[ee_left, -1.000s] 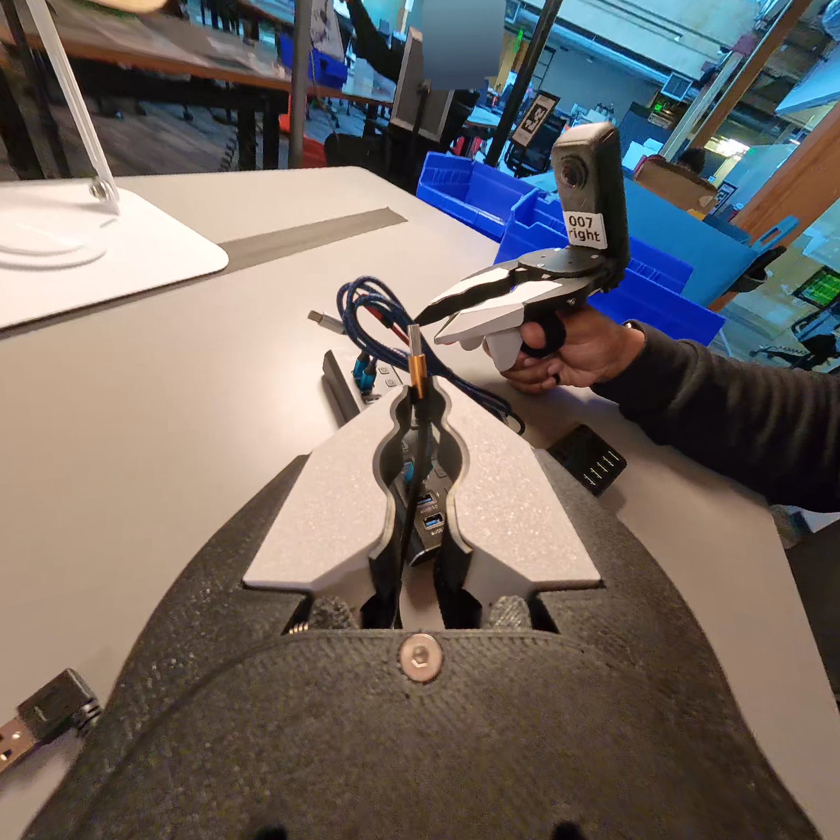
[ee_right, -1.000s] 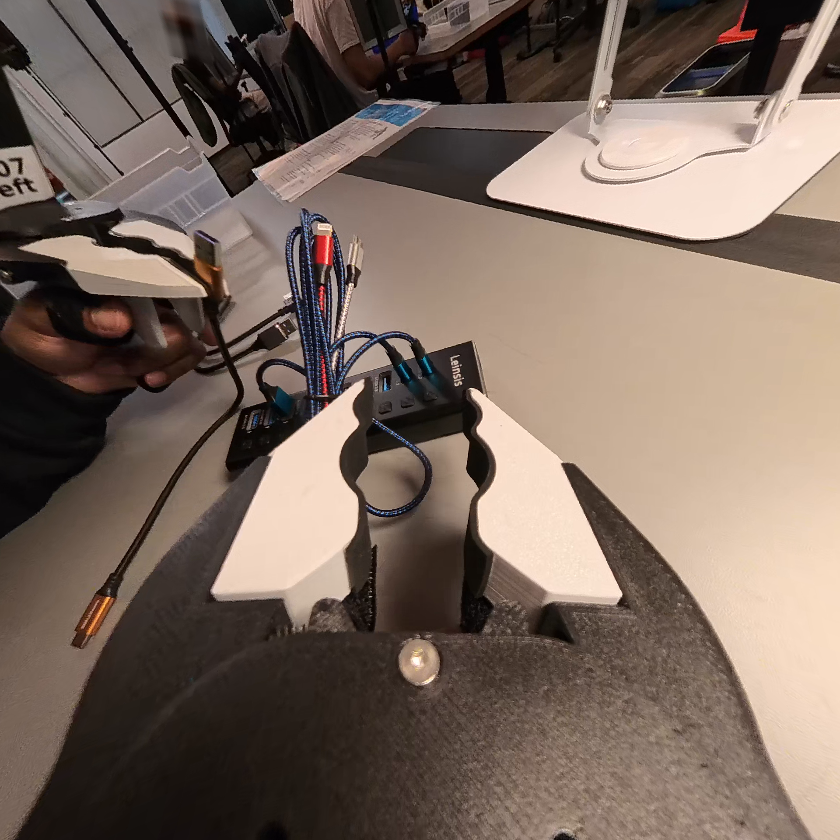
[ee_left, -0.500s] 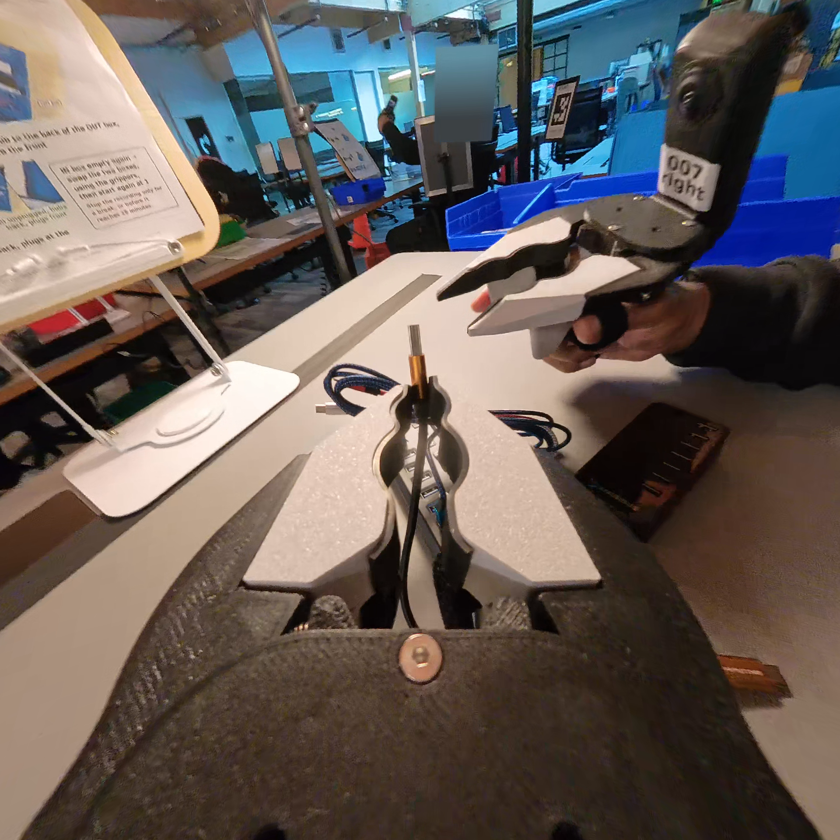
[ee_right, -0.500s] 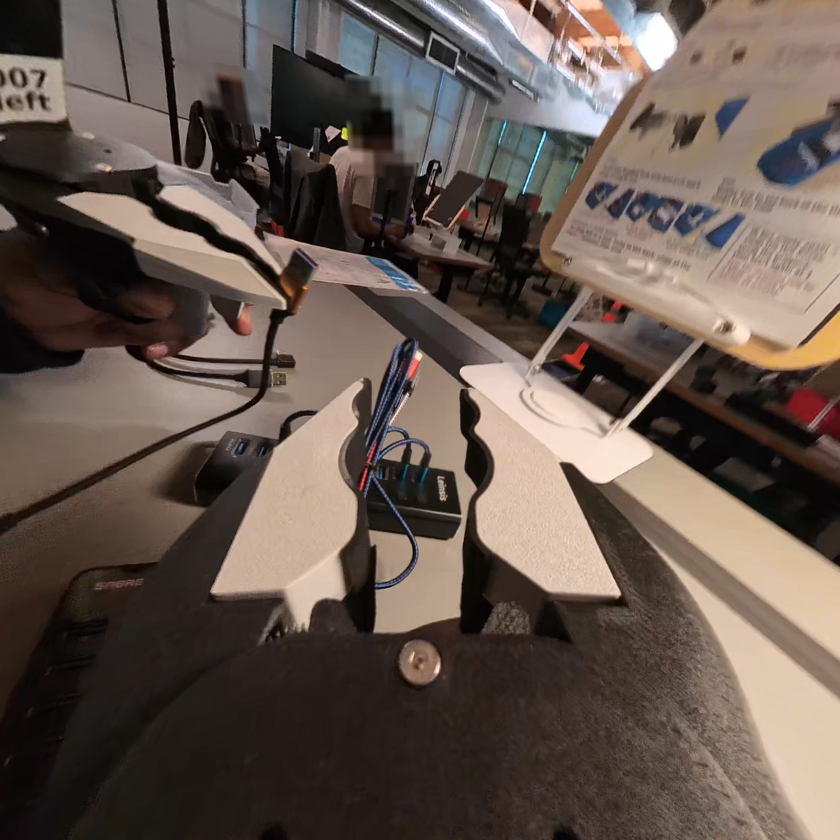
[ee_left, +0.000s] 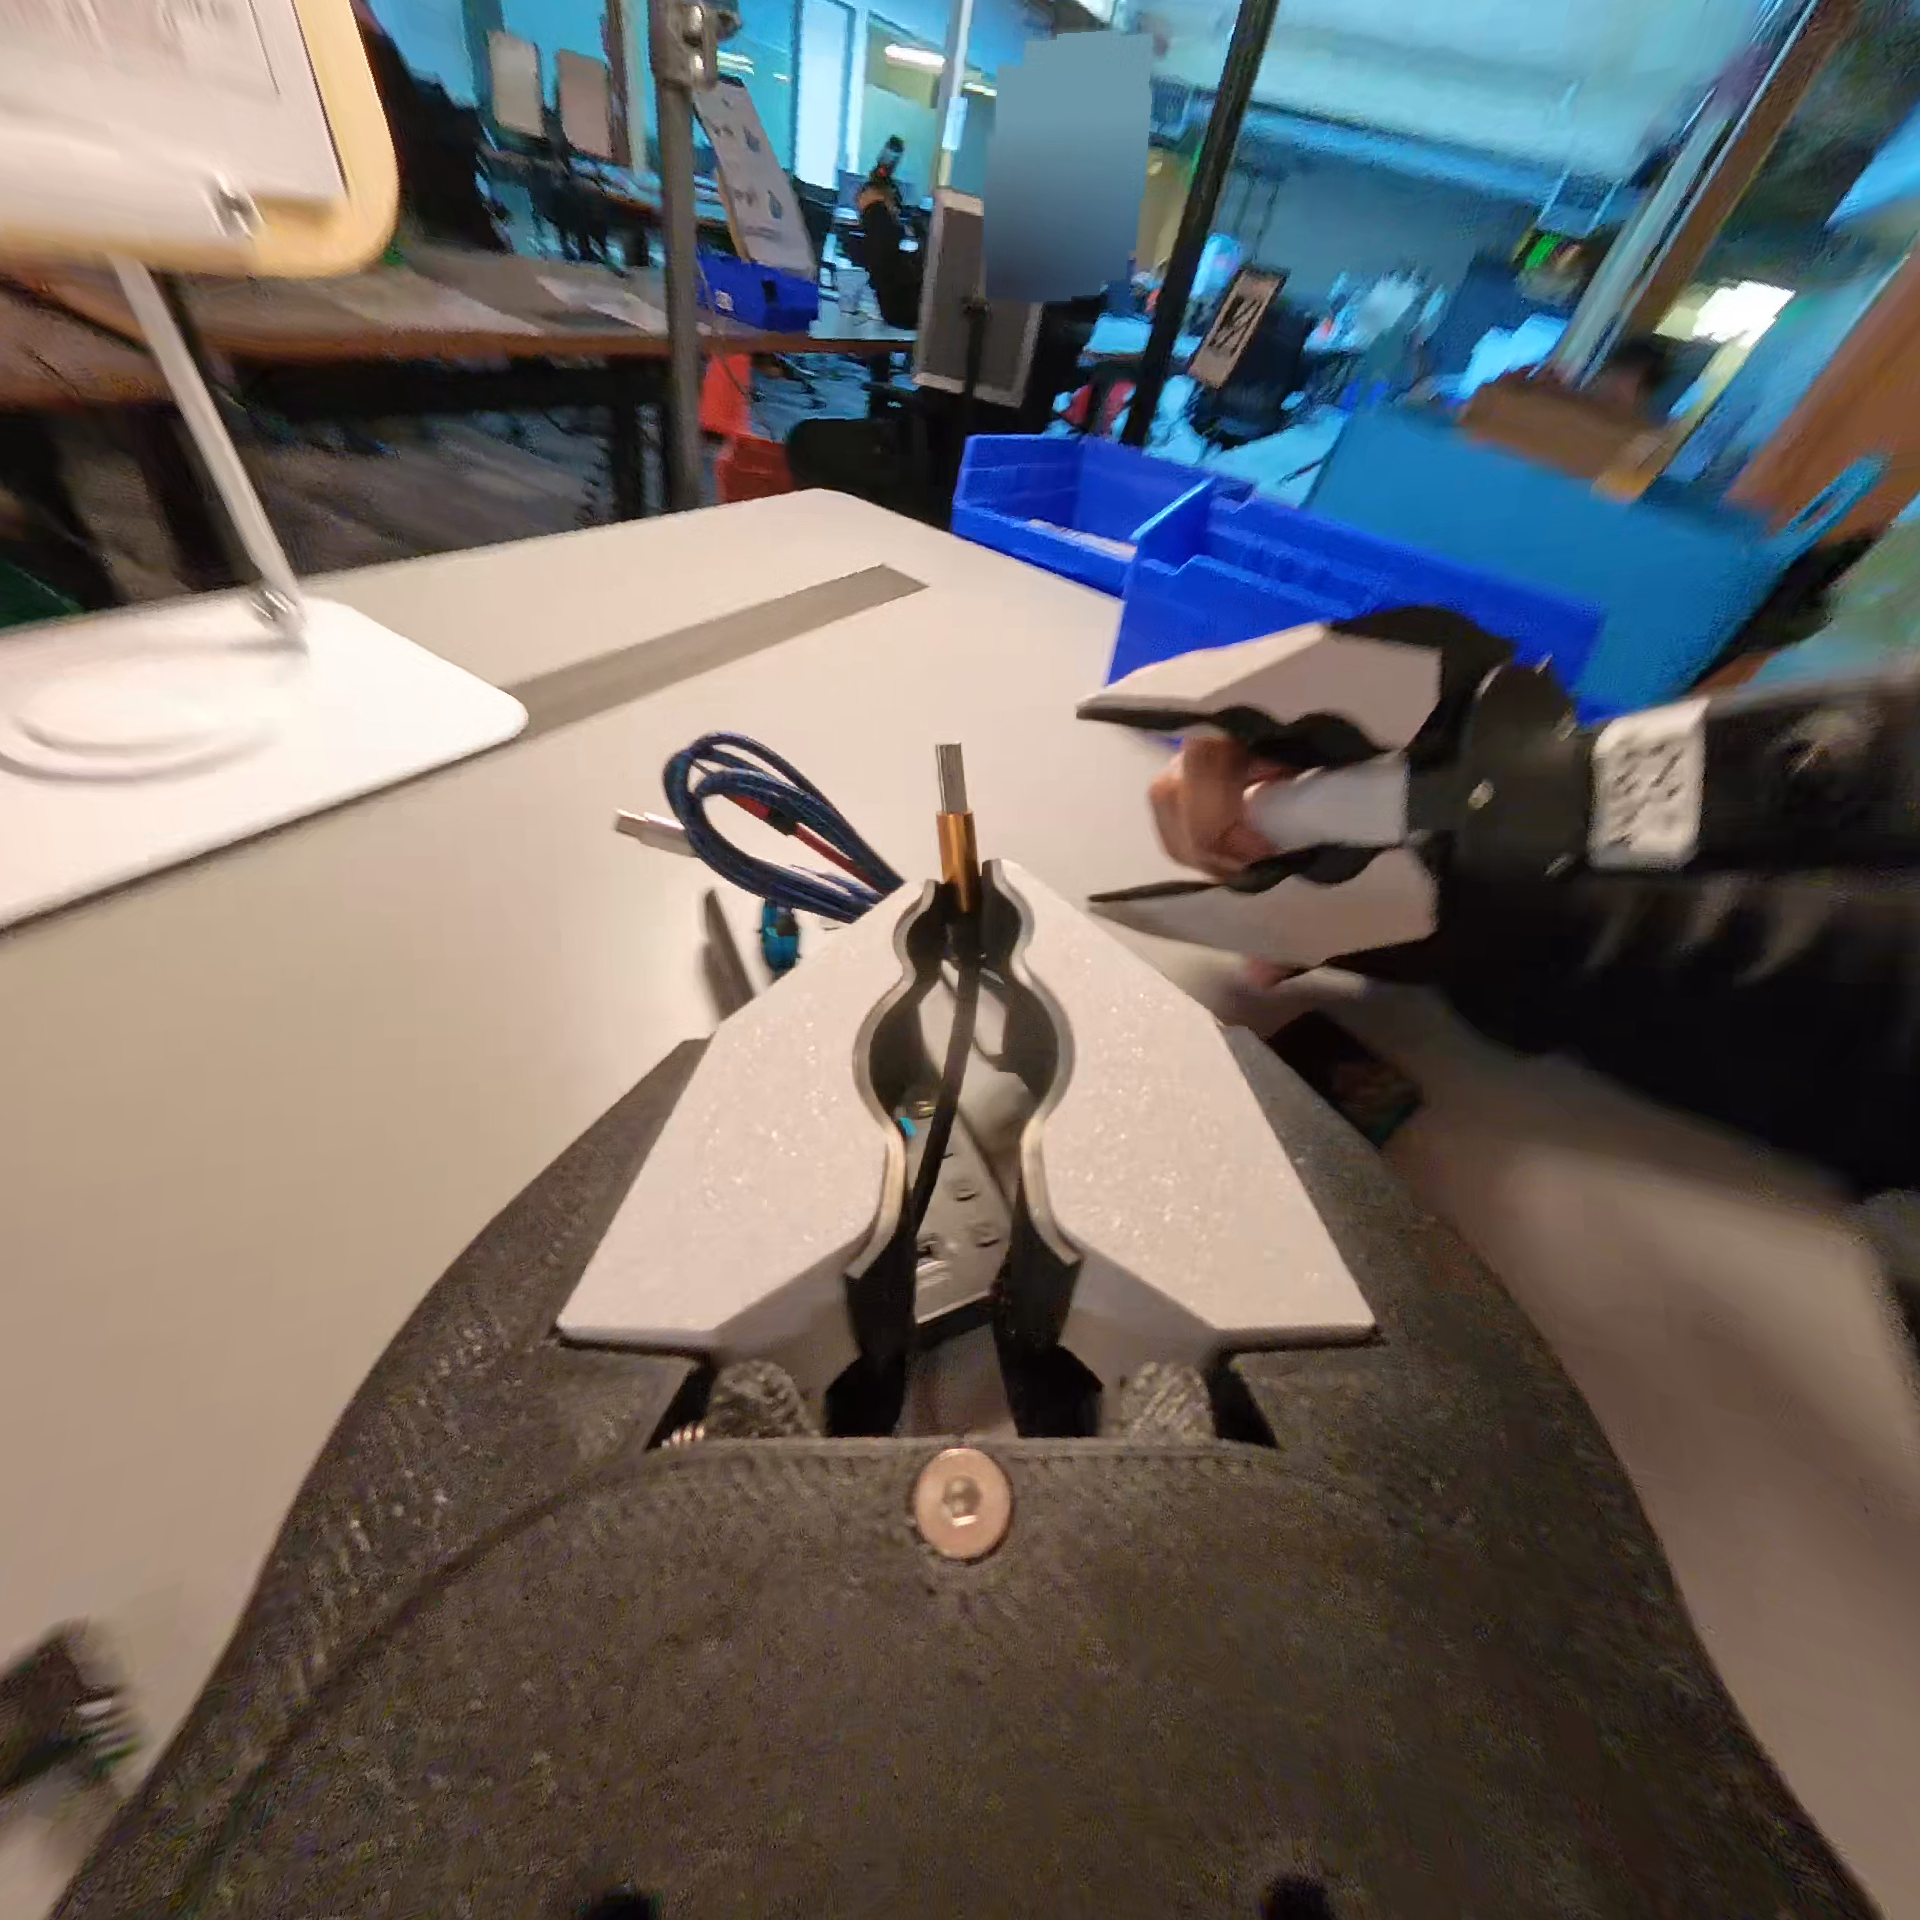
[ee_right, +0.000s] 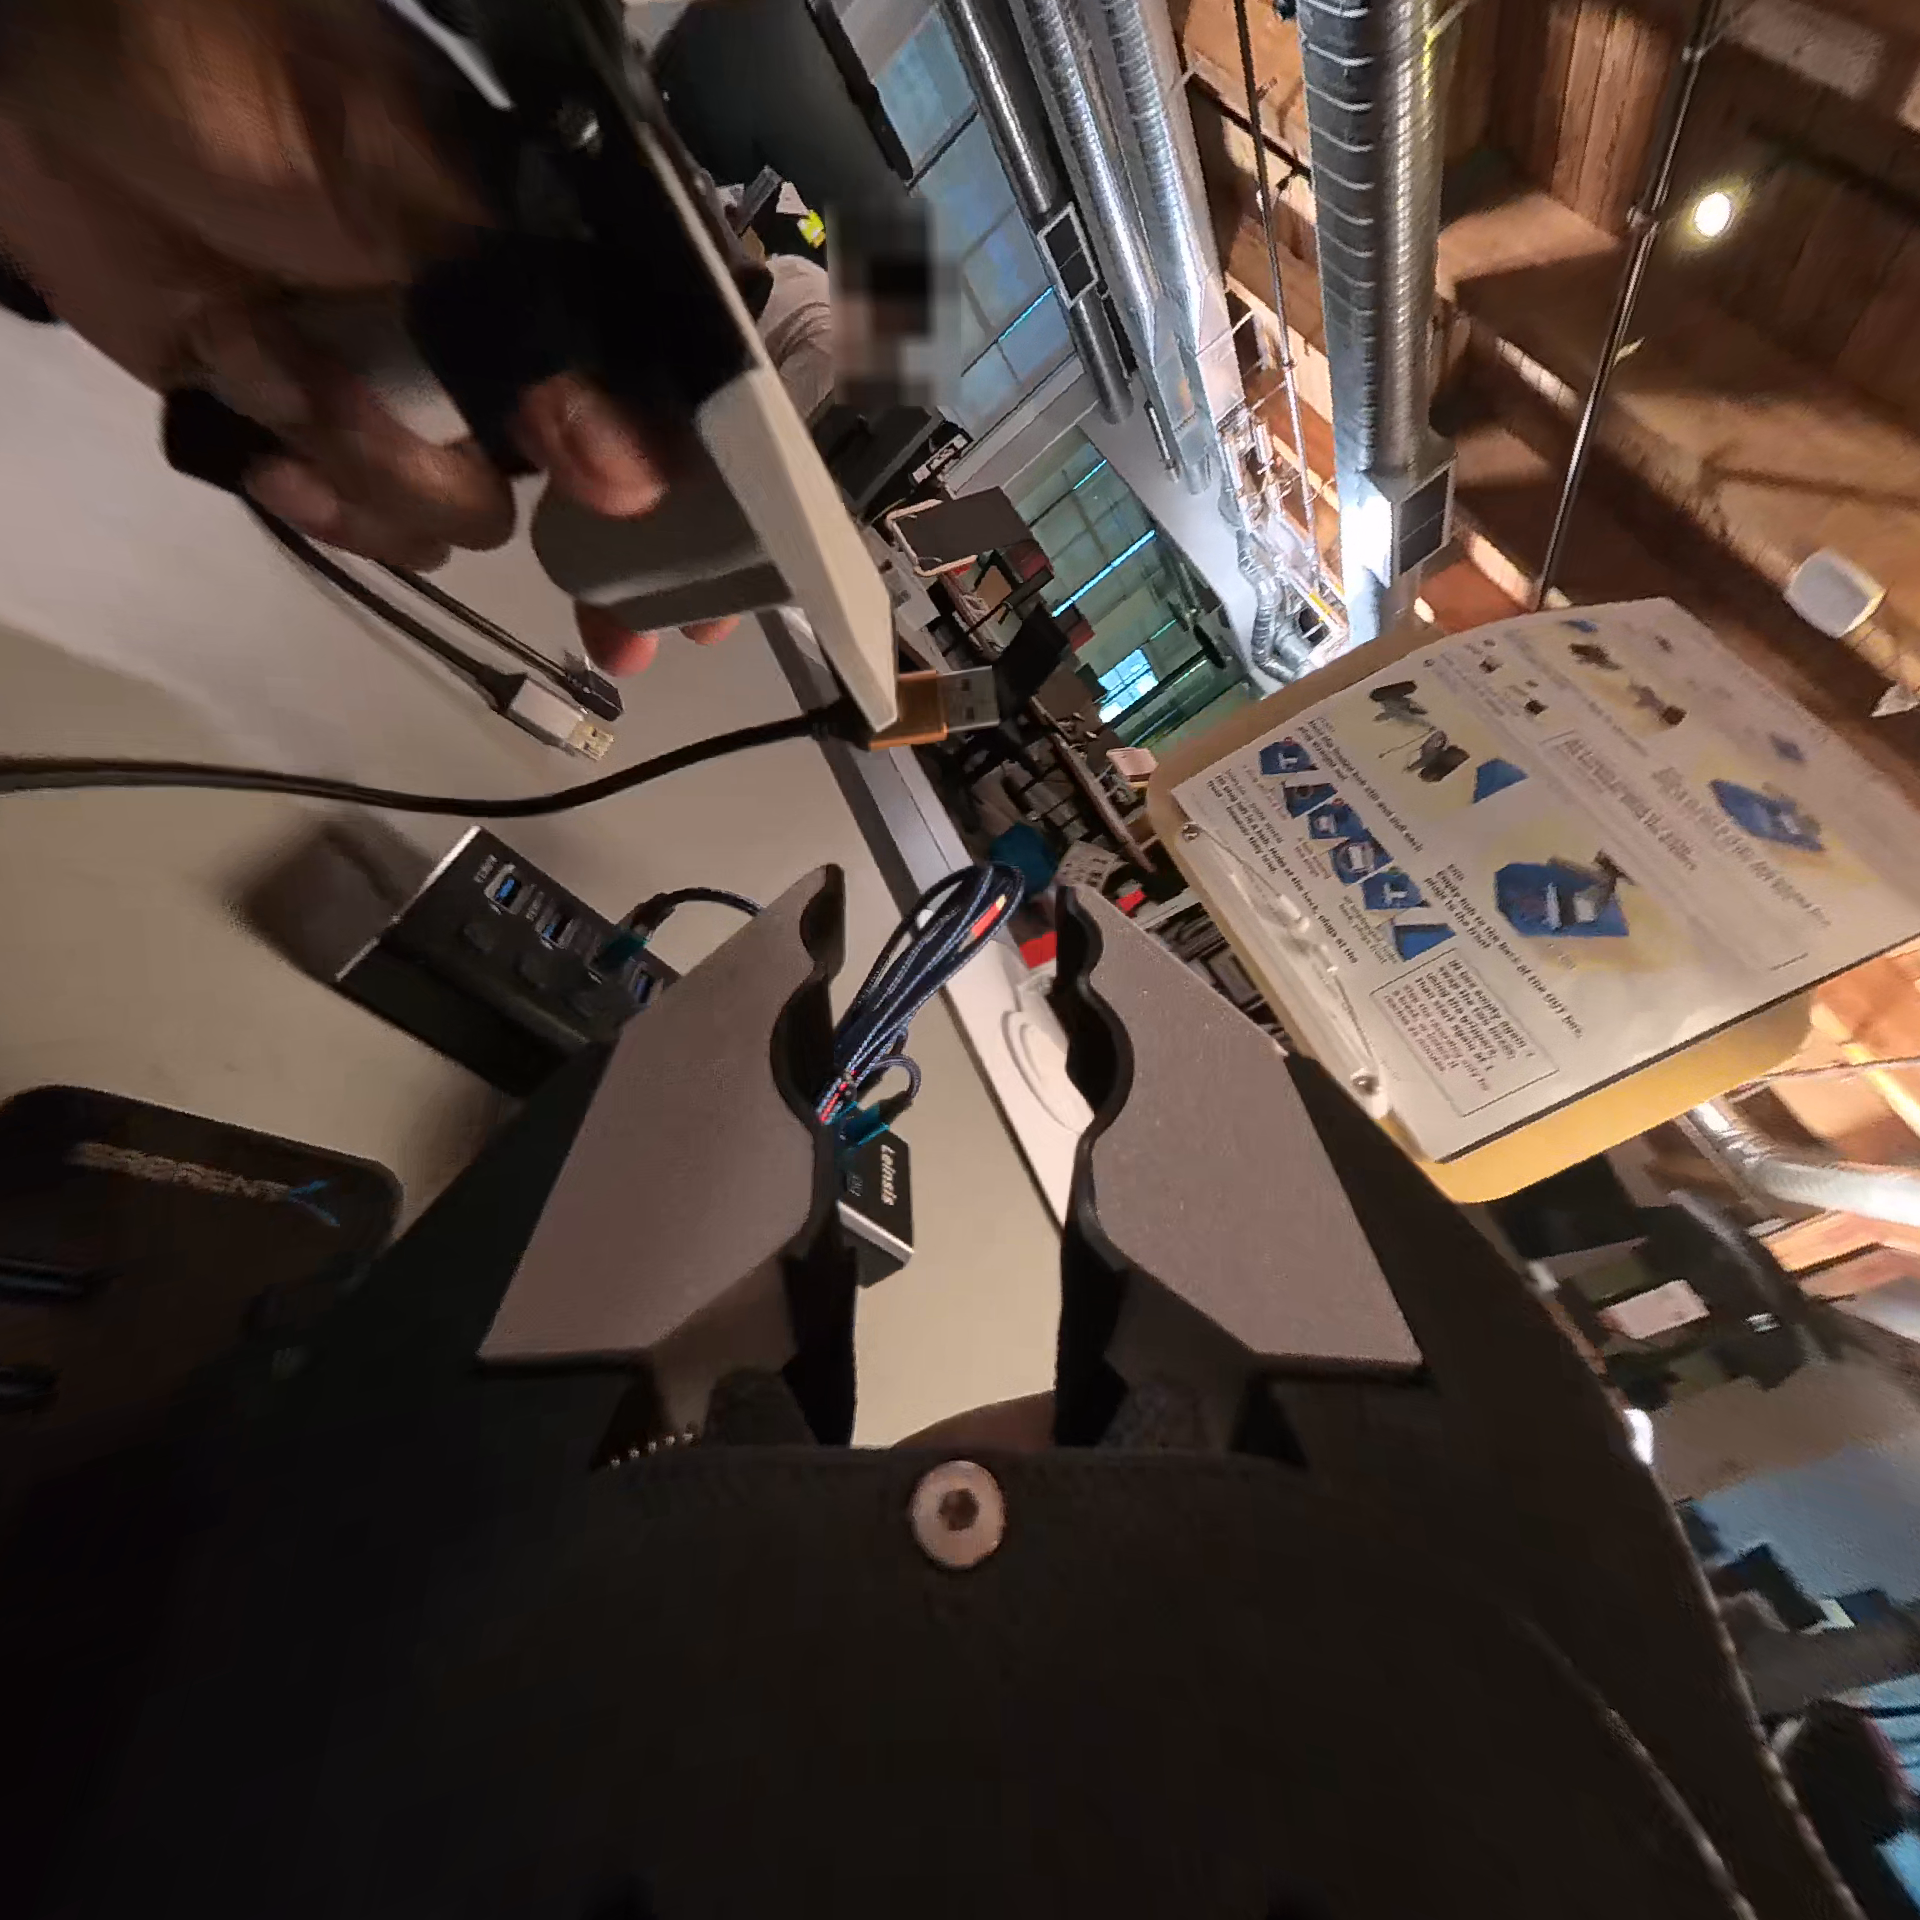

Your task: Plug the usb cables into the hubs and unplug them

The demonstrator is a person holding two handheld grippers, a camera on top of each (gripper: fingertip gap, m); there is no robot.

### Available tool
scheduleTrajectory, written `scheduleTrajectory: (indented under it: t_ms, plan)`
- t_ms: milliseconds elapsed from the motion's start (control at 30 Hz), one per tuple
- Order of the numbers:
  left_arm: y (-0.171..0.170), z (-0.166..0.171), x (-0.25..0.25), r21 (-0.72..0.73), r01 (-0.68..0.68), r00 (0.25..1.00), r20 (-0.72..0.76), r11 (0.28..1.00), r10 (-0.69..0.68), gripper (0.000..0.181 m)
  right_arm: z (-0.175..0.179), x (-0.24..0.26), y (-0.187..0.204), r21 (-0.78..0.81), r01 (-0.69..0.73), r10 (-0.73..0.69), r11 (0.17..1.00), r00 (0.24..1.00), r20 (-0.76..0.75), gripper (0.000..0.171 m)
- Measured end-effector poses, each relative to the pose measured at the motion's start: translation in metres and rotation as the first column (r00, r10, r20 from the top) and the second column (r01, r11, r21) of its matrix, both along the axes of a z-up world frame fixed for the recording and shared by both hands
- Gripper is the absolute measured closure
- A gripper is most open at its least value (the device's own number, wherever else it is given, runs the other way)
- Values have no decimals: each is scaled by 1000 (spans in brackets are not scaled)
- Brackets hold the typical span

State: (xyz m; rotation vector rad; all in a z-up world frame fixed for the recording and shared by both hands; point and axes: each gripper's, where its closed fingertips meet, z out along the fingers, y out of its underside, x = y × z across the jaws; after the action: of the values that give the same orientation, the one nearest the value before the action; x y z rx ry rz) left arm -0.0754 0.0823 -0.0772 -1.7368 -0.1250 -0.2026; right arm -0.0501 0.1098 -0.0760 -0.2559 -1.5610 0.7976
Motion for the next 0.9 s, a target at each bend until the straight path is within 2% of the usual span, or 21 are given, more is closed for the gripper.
scheduleTrajectory:
  t_ms: [33,200,367,500,633,900]
  plan:
    - [0,1,1,12,16,997,75,1000,-16,173,-1,0,-1,36,11,-10,999,1000,-20,131]
    - [0,-5,20,10,160,926,346,987,-153,172,-5,1,-9,238,78,-45,968,989,-143,130]
    - [5,-15,42,10,275,830,502,961,-243,171,-4,3,-19,348,126,-44,929,972,-232,129]
    - [7,-18,49,27,311,775,572,950,-270,172,-13,2,-21,433,142,-35,890,969,-245,133]
    - [8,-20,51,46,322,726,629,946,-278,171,-16,2,-23,467,142,-23,873,968,-250,145]
    - [7,-17,46,87,328,704,641,941,-305,166,-21,-2,-18,389,103,-44,915,987,-157,164]
